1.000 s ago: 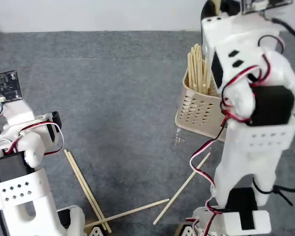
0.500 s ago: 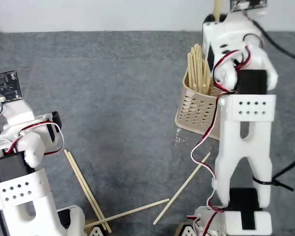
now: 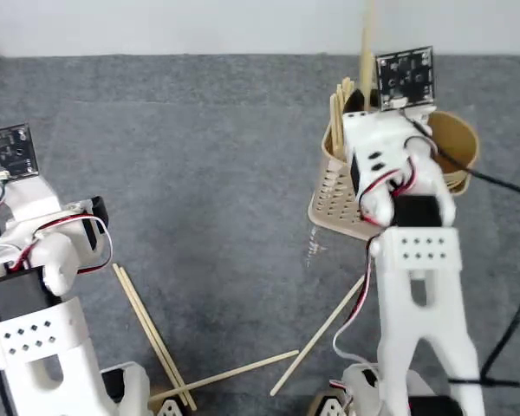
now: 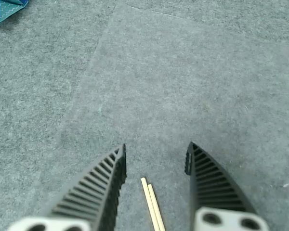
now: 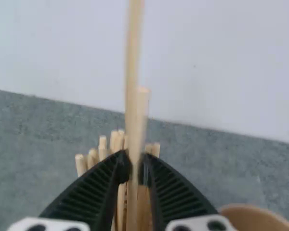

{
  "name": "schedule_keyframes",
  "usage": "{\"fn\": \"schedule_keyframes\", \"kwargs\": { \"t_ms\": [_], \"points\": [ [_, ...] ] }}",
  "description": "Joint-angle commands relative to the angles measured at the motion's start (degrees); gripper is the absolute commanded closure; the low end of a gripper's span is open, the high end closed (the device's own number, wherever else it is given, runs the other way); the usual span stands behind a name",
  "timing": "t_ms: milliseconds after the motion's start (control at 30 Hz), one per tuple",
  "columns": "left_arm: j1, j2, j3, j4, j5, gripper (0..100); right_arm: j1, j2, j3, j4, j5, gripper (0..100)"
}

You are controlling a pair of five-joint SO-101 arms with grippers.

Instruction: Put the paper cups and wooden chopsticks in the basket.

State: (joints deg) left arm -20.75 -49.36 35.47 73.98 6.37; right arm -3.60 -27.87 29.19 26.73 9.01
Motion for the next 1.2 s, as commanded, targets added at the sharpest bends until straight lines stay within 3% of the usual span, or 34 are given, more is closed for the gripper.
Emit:
{"fn": "schedule_keyframes", "kwargs": {
  "t_ms": [0, 133, 500, 800, 933, 1167],
  "points": [
    [-0.2, -1.2, -0.2, -1.0, -0.2, 80, 0.6, -1.9, 2.1, 0.0, 0.8, 94.5],
    [-0.2, -1.2, -0.2, -1.0, -0.2, 80, 0.5, -2.4, -2.3, 8.9, 0.4, 84.6],
    [-0.2, -1.2, -0.2, -0.8, -0.4, 80, -0.9, -2.4, -28.3, 44.8, -4.0, 84.6],
    [-0.2, -1.2, -0.2, 0.8, -3.2, 80, -5.9, -2.4, -33.3, 69.5, -4.1, 84.6],
    [-0.2, -1.2, -0.2, 0.8, -3.2, 80, -8.4, -2.4, -33.2, 75.8, -4.1, 84.6],
    [-0.2, -1.2, 0.2, 0.9, -3.2, 80, -8.7, -2.9, -28.6, 76.2, -5.7, 84.5]
  ]
}}
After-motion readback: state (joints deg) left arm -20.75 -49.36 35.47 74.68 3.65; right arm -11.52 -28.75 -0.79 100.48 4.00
